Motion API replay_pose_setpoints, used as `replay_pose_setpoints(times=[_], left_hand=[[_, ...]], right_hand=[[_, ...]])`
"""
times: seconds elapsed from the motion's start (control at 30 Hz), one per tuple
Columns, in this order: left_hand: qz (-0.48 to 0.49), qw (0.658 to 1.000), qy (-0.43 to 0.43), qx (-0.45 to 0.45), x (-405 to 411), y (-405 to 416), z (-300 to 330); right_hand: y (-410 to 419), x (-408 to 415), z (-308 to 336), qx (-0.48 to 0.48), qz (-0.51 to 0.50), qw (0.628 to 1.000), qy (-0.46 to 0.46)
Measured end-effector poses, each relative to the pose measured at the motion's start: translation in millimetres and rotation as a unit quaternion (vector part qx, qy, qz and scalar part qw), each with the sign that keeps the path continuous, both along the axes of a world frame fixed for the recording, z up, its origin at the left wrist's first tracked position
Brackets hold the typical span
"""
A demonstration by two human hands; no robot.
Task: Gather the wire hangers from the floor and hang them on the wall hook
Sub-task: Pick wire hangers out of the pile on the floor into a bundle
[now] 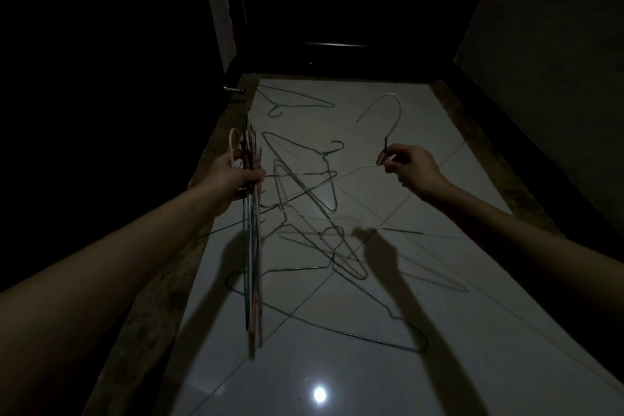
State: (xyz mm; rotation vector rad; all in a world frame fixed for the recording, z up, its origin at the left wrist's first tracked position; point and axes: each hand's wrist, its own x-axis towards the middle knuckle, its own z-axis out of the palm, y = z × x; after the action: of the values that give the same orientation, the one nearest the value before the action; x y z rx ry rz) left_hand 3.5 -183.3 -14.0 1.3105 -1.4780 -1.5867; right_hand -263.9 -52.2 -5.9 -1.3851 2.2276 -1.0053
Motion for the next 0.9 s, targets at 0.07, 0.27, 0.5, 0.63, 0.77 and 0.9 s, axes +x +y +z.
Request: replay_pose_setpoints(times=[0.07,0.27,0.5,0.63,0.77,0.9], left_hand=[[0.001,1.000,-0.001,-0.006,-2.2,0.0,0.9],[0.013,0.999,0.024,-0.021,0.0,-2.8,11.1],[0.028,0.999,0.014,-0.035,15.5,-6.0,12.4],[0.041,0.999,0.009,-0.031,22.9,-4.7,15.8],[0.036,0.999,0.033,-0.002,29.0,-5.2,15.0],[0.010,0.999,0.048,0.011,34.8,-0.3,13.5]], right_hand=[[1.4,2.2,1.2,-0.007,-0.012,1.000,-0.025],[-8.0,18.1,8.8,-0.074,-0.046,0.989,-0.116],[-35.8,64.7,3.3,-0.111,-0.023,0.972,-0.206],[-56.2,105.6,2.3,-0.125,-0.013,0.954,-0.274],[-74.8,153.3,-4.2,-0.126,-0.011,0.932,-0.340],[-90.6,194.5,-13.8,-0.121,-0.014,0.945,-0.304]])
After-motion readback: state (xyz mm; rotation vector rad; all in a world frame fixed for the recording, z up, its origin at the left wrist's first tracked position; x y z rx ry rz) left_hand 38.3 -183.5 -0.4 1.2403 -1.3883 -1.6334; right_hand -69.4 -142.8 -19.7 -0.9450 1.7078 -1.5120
